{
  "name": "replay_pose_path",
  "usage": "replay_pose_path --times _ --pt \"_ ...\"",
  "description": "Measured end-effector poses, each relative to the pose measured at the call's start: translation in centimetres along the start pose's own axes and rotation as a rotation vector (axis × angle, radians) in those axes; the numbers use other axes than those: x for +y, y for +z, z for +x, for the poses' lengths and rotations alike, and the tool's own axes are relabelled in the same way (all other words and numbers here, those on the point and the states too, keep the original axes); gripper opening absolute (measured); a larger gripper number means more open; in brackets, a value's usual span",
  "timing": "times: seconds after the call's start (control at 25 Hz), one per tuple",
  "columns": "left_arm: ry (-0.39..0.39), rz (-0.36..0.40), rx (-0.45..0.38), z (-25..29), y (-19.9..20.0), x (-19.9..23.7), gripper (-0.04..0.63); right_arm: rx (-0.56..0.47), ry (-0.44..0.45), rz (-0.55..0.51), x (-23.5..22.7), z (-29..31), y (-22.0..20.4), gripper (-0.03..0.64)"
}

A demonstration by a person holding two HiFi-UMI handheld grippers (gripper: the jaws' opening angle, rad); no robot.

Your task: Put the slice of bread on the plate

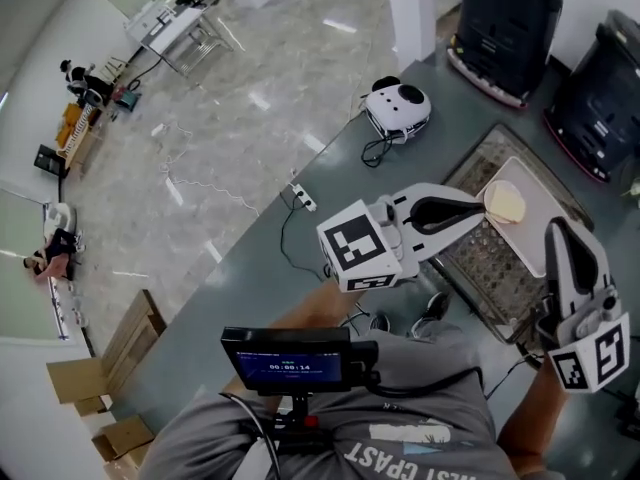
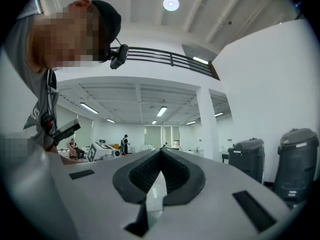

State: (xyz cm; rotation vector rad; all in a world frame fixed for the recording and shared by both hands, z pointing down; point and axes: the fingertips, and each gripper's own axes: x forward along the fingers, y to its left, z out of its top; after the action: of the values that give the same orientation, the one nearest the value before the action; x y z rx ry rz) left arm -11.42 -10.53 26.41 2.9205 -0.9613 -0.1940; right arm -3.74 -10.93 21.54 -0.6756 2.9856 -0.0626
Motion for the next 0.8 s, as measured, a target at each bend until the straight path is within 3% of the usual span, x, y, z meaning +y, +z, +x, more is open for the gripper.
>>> replay_pose_path --times 0.44,0.8 --pt "-0.067 0.074 -0.044 -6.0 3.8 -5.0 0.009 -0.007 -0.033 -0.116 10.7 -2.3 3.9 0.005" --pt "-0.119 0.09 -0.07 -6.5 4.8 -8.9 0.009 0.013 -0.085 -0.139 13.9 -5.4 4.7 0.005"
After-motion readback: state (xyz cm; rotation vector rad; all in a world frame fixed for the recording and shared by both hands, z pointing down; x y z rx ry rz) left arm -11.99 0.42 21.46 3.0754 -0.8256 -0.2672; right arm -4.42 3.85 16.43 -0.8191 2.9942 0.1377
